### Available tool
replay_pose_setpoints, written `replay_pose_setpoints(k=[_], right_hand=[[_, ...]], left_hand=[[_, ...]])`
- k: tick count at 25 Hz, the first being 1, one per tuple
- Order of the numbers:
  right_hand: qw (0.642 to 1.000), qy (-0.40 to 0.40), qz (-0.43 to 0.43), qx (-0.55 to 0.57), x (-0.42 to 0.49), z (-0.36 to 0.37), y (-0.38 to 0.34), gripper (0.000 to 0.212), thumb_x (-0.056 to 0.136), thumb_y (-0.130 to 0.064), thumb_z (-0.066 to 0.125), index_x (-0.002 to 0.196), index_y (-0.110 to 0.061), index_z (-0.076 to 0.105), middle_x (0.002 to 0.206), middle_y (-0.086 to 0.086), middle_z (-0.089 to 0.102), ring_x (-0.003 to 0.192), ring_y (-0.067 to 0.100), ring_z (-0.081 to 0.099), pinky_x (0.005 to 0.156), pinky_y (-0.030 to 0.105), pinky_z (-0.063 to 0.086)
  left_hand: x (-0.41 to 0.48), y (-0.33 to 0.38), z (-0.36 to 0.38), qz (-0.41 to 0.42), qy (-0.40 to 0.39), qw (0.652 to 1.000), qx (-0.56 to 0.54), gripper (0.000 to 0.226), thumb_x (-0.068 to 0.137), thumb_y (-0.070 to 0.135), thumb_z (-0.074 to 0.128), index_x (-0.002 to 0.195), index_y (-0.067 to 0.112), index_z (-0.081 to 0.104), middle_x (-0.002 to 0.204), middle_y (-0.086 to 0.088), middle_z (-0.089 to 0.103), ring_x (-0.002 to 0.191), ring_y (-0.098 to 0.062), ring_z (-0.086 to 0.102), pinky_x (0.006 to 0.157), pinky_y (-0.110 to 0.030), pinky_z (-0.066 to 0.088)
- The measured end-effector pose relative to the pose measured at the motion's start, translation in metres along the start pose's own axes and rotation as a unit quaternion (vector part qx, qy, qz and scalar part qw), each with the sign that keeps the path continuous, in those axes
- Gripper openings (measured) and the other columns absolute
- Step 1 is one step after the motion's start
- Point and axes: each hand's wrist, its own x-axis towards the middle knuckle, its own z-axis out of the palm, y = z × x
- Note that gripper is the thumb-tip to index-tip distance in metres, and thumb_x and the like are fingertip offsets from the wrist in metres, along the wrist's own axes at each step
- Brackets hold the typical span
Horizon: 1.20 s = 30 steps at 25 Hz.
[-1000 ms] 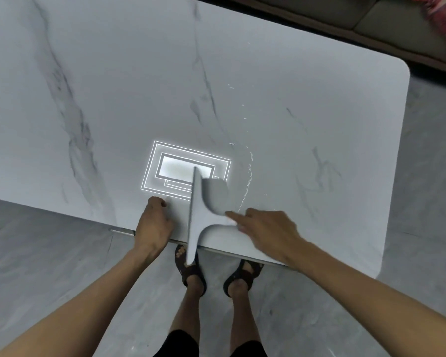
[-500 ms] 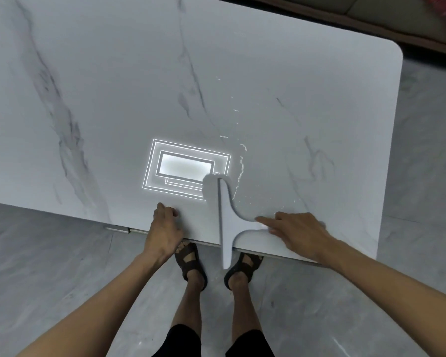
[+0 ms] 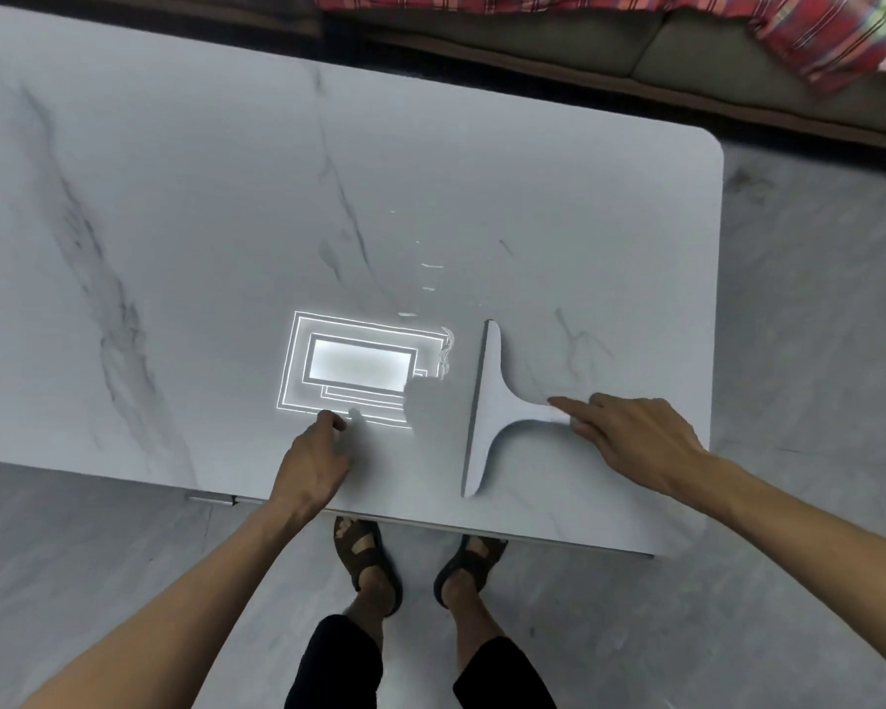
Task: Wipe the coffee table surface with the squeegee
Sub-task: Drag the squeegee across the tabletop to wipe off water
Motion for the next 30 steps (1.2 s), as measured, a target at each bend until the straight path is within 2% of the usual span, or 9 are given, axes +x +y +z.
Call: replay_pose_setpoints(k=[4, 7, 9, 12, 18, 21, 23, 26, 30], right_hand=[[0.991, 0.058, 0.082, 0.084, 0.054, -0.034, -0.009, 0.039, 0.102, -0.039, 0.031, 0.14, -0.039, 0.038, 0.097, -0.003, 0.064, 0.081, 0.024, 0.062, 0.063, 0.03, 0.037], [0.972, 0.062, 0.108, 0.201, 0.126, -0.062, -0.023, 0.039, 0.102, -0.034, 0.033, 0.141, -0.029, 0.037, 0.101, 0.005, 0.064, 0.086, 0.028, 0.06, 0.068, 0.031, 0.038], [0.962, 0.083, 0.114, 0.232, 0.189, -0.084, -0.035, 0.04, 0.103, -0.03, 0.03, 0.143, -0.024, 0.032, 0.104, 0.011, 0.062, 0.094, 0.034, 0.06, 0.074, 0.034, 0.041], [0.962, 0.123, 0.14, 0.199, 0.291, -0.122, -0.053, 0.044, 0.103, -0.023, 0.029, 0.147, -0.023, 0.027, 0.115, 0.02, 0.061, 0.105, 0.042, 0.056, 0.086, 0.042, 0.04], [0.952, 0.116, 0.185, 0.214, 0.466, -0.179, -0.073, 0.045, 0.096, -0.012, 0.03, 0.141, -0.019, 0.034, 0.124, 0.019, 0.055, 0.098, 0.039, 0.053, 0.055, 0.033, 0.038], [0.961, 0.102, 0.191, 0.174, 0.474, -0.174, -0.072, 0.049, 0.097, -0.009, 0.03, 0.146, -0.018, 0.029, 0.125, 0.021, 0.055, 0.11, 0.044, 0.051, 0.068, 0.041, 0.042], [0.969, 0.106, 0.17, 0.146, 0.451, -0.159, -0.066, 0.047, 0.099, -0.012, 0.031, 0.146, -0.017, 0.029, 0.118, 0.023, 0.06, 0.105, 0.045, 0.053, 0.075, 0.041, 0.041], [0.973, 0.105, 0.136, 0.154, 0.389, -0.129, -0.055, 0.045, 0.102, -0.019, 0.032, 0.147, -0.019, 0.03, 0.097, 0.023, 0.063, 0.088, 0.043, 0.058, 0.074, 0.042, 0.044], [0.977, 0.052, 0.141, 0.152, 0.298, -0.097, -0.042, 0.05, 0.104, -0.027, 0.029, 0.152, -0.03, 0.019, 0.089, 0.008, 0.054, 0.082, 0.036, 0.057, 0.072, 0.04, 0.046]], left_hand=[[0.03, 0.021, -0.034, -0.002, 0.05, 0.998, -0.033, 0.028, 0.088, 0.02, 0.059, 0.113, 0.016, 0.049, 0.092, 0.002, 0.057, 0.08, -0.024, 0.059, 0.067, -0.032, 0.045], [0.076, 0.03, -0.058, -0.006, 0.089, 0.994, -0.065, 0.008, 0.087, 0.027, 0.052, 0.089, 0.021, 0.048, 0.074, 0.006, 0.056, 0.072, -0.025, 0.059, 0.055, -0.029, 0.04], [0.115, 0.034, -0.072, 0.011, 0.123, 0.991, -0.06, 0.014, 0.084, 0.023, 0.05, 0.076, 0.012, 0.05, 0.07, -0.004, 0.056, 0.078, -0.033, 0.061, 0.055, -0.033, 0.045], [0.161, 0.036, -0.087, 0.039, 0.136, 0.99, -0.027, 0.022, 0.083, 0.028, 0.05, 0.089, 0.008, 0.057, 0.096, -0.009, 0.055, 0.096, -0.03, 0.058, 0.08, -0.038, 0.05], [0.24, 0.03, -0.111, 0.096, 0.06, 0.992, 0.062, 0.043, 0.074, 0.014, 0.063, 0.116, 0.009, 0.055, 0.134, -0.022, 0.04, 0.129, -0.036, 0.038, 0.102, -0.042, 0.041], [0.242, 0.039, -0.113, 0.103, 0.018, 0.992, 0.075, 0.048, 0.081, 0.011, 0.057, 0.127, 0.007, 0.047, 0.151, -0.029, 0.021, 0.145, -0.041, 0.013, 0.114, -0.044, 0.027], [0.243, 0.046, -0.116, 0.097, -0.009, 0.99, 0.1, 0.051, 0.08, 0.012, 0.051, 0.13, 0.006, 0.043, 0.151, -0.033, 0.018, 0.147, -0.04, 0.005, 0.118, -0.042, 0.019], [0.245, 0.055, -0.122, 0.07, -0.029, 0.991, 0.108, 0.056, 0.076, 0.018, 0.052, 0.131, 0.007, 0.042, 0.15, -0.037, 0.017, 0.145, -0.045, 0.008, 0.115, -0.045, 0.024], [0.249, 0.057, -0.119, 0.053, -0.025, 0.989, 0.136, 0.047, 0.077, 0.026, 0.054, 0.12, 0.01, 0.047, 0.143, -0.037, 0.028, 0.139, -0.049, 0.018, 0.109, -0.047, 0.032]])
